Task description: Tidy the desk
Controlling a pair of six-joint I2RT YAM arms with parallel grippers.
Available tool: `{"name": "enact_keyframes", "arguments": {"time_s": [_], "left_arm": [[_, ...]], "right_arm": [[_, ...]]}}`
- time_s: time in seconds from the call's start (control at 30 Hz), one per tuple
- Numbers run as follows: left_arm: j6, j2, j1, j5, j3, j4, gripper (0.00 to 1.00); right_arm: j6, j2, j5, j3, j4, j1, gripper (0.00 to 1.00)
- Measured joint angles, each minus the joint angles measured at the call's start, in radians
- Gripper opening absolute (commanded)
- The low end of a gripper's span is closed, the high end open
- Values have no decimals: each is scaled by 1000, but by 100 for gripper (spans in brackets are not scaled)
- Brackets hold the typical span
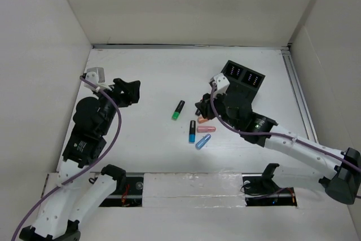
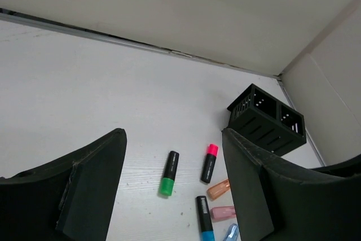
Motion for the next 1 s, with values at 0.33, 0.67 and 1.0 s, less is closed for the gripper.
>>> {"name": "enact_keyframes", "arguments": {"time_s": [0.33, 0.67, 1.0], "left_arm": [[50, 19, 0, 4, -4, 19, 18], [73, -15, 0, -8, -47, 21, 18], [76, -36, 0, 13, -48, 21, 24]], "right_arm": [[5, 304, -111, 117, 39, -31, 0], [81, 627, -25, 320, -19, -62, 63], [188, 855, -15, 453, -94, -90, 79]]}}
